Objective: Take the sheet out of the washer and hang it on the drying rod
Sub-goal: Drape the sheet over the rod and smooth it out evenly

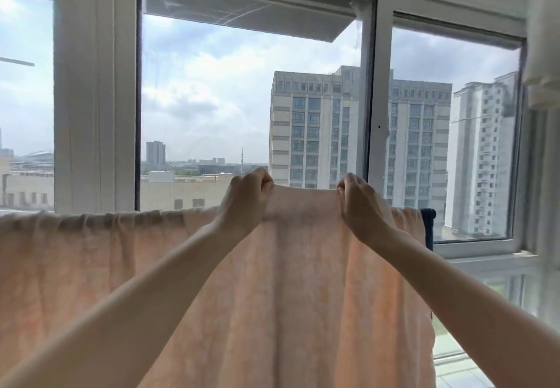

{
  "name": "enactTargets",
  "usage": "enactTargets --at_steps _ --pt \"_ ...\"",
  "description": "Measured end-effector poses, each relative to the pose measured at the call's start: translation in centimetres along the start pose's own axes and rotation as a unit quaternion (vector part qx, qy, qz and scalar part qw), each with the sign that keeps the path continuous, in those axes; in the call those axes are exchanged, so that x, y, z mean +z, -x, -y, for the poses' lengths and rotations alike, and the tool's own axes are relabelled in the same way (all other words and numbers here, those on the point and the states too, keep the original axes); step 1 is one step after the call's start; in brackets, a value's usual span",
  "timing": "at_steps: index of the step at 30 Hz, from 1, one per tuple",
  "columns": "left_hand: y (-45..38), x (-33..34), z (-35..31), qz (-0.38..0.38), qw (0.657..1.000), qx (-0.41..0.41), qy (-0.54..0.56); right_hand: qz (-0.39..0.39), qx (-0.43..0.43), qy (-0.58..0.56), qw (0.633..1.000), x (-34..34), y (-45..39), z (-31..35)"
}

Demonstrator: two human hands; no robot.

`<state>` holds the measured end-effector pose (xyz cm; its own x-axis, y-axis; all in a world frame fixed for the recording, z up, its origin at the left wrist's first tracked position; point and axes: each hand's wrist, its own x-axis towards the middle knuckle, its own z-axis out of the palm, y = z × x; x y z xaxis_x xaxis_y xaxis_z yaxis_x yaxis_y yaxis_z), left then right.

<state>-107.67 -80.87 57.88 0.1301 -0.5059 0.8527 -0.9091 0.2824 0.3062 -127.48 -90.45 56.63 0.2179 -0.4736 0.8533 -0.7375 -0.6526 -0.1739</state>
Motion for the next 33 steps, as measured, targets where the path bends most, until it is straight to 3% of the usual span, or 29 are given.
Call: enactTargets --at_steps 3,7,9,14,17,20,24,29,33 --pt "0.2 1.2 -0.3 0.026 1.000 0.016 0.003 0.032 0.017 0.063 0.997 -0.1 -0.2 -1.4" --pt "0.7 3.0 -1.5 0.074 0.997 0.015 0.023 0.153 0.031 0.151 0.976 -1.0 -0.3 -1.3" --pt "1.2 3.4 -1.6 0.107 0.994 0.027 0.024 0.174 0.012 0.160 0.972 -1.3 -0.4 -0.8" --pt "1.9 0.1 0.7 0.118 0.993 0.023 -0.013 0.169 -0.107 0.007 0.980 -0.2 -0.2 0.5" --pt "2.2 -3.2 3.3 0.157 0.983 -0.017 -0.090 0.132 -0.127 0.009 0.983 0.9 -0.3 1.2" --pt "2.5 -4.9 4.7 0.154 0.984 -0.035 -0.081 0.108 -0.117 0.009 0.987 1.2 -0.5 1.5" --pt "1.9 -4.1 4.3 0.097 0.990 -0.039 -0.094 0.133 -0.114 0.041 0.984 1.1 -0.5 1.9" --pt "0.7 -1.6 2.2 0.052 0.997 -0.023 -0.052 0.084 -0.041 -0.029 0.995 0.8 -1.6 0.3" --pt "1.0 0.2 1.2 0.099 0.994 0.009 -0.053 0.100 -0.020 0.008 0.995 1.4 -1.0 -1.9"
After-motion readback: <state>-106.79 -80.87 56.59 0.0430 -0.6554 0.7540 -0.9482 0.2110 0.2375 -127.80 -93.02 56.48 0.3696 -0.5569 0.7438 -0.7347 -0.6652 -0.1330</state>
